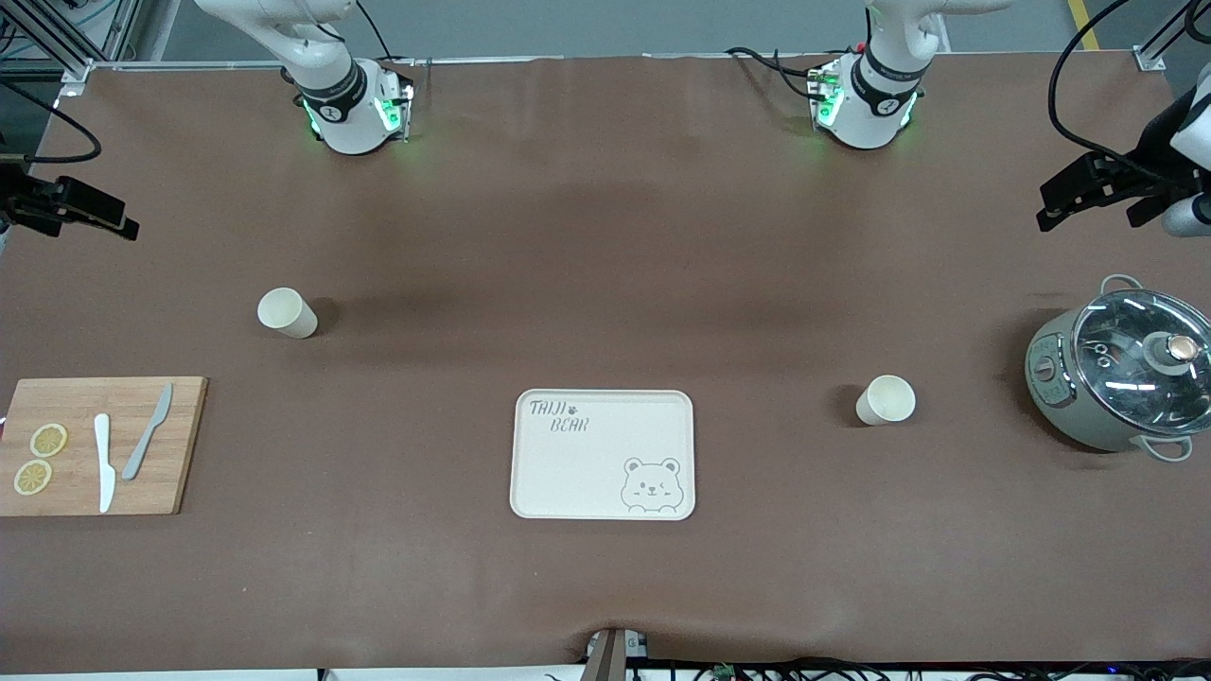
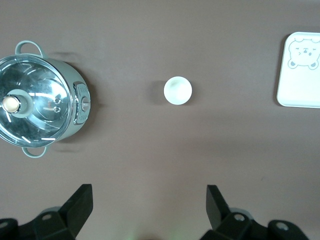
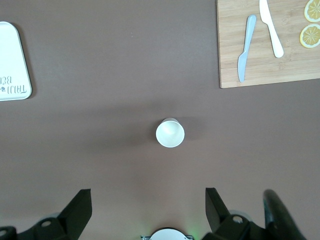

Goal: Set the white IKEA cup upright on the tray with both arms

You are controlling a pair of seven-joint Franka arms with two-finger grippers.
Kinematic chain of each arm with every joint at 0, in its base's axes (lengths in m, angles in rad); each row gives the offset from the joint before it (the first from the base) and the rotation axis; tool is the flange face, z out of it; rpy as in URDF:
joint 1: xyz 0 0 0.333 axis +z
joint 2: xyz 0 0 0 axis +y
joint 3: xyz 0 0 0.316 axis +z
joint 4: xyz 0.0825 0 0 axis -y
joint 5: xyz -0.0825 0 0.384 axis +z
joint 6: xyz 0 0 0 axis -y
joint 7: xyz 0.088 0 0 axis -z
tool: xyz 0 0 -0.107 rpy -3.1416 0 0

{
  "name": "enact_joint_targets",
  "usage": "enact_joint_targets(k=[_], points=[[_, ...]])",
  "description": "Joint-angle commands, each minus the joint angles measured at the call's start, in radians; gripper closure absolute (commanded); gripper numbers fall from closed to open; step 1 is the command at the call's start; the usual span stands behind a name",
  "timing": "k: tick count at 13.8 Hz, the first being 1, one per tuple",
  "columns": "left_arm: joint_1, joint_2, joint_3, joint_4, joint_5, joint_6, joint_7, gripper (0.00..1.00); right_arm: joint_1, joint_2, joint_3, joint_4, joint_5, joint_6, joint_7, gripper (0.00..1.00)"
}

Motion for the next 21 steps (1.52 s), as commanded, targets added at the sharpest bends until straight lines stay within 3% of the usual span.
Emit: enact_joint_targets(k=[1, 7, 15, 20, 21], points=[[0.003, 0.075, -0.004, 0.015, 0.015, 0.038, 0.014, 0.00, -0.010, 0.004, 0.001, 0.004, -0.014, -0.005, 0.017, 0.00], [-0.002, 0.256, -0.008, -0.028, 0.016, 0.231, -0.001, 0.00, -0.010, 0.051, 0.002, 0.064, -0.008, -0.014, 0.013, 0.00], [0.009, 0.407, -0.009, -0.297, 0.015, 0.608, 0.001, 0.00, -0.009, 0.082, 0.002, 0.058, -0.019, -0.030, 0.011, 0.00], [0.016, 0.508, -0.011, -0.294, 0.013, 0.656, 0.011, 0.00, -0.018, 0.108, 0.001, 0.061, -0.022, -0.048, 0.013, 0.00], [0.016, 0.522, -0.011, -0.289, 0.013, 0.661, 0.013, 0.05, -0.018, 0.116, 0.001, 0.059, -0.022, -0.050, 0.011, 0.00]])
